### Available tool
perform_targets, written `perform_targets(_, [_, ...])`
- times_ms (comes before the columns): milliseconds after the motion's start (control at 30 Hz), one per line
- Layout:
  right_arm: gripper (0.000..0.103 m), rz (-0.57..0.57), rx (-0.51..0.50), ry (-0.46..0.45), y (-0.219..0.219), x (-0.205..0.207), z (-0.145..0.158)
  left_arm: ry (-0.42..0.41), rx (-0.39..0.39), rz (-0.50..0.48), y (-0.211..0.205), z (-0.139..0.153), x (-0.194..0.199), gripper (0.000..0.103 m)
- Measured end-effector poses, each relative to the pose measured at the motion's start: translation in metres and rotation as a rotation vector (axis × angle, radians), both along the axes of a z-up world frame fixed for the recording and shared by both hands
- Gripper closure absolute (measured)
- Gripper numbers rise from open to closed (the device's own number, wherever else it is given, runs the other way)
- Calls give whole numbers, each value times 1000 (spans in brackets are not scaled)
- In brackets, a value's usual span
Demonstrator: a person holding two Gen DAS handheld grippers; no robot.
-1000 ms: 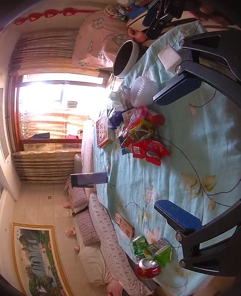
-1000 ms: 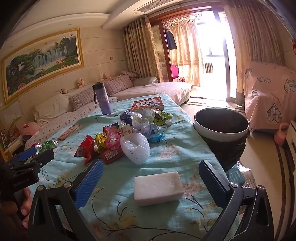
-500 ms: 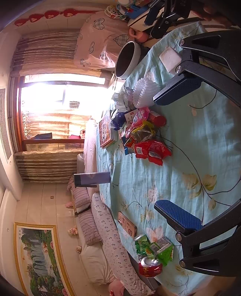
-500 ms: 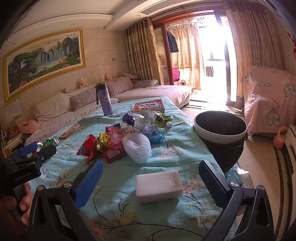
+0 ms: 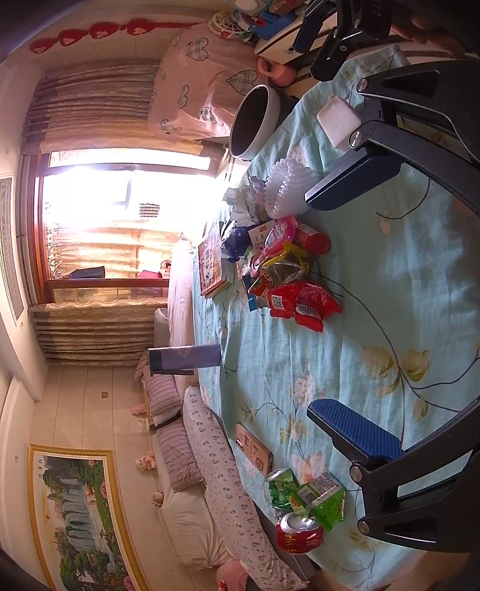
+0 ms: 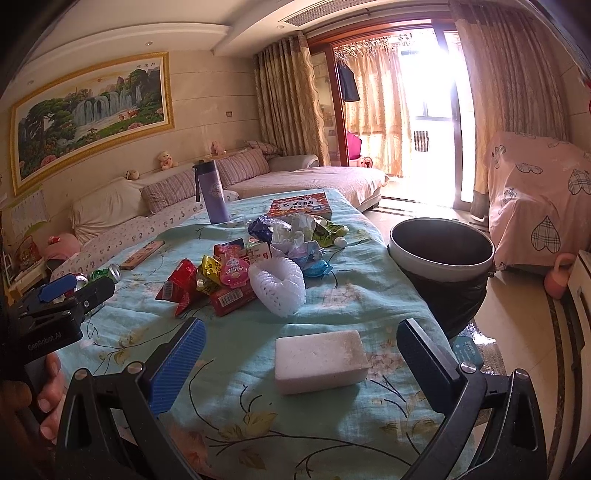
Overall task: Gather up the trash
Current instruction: 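Move both tools toward the white sponge block and the red snack bag, then grasp the white sponge block with the right tool while the left tool grasps the red snack bag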
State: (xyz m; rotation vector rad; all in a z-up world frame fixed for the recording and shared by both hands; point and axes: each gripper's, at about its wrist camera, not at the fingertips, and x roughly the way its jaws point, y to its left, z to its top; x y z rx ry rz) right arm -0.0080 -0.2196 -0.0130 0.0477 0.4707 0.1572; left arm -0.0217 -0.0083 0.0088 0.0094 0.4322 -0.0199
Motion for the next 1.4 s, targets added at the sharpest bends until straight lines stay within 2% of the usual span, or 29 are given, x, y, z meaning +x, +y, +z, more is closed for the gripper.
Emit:
perform_targets(933, [0, 19, -1, 22, 2, -1, -5, 8, -9, 0, 2, -3, 0, 0])
perform_targets(1400, [0, 15, 36, 152, -14, 19, -35, 103, -20, -11, 8, -21, 27, 0])
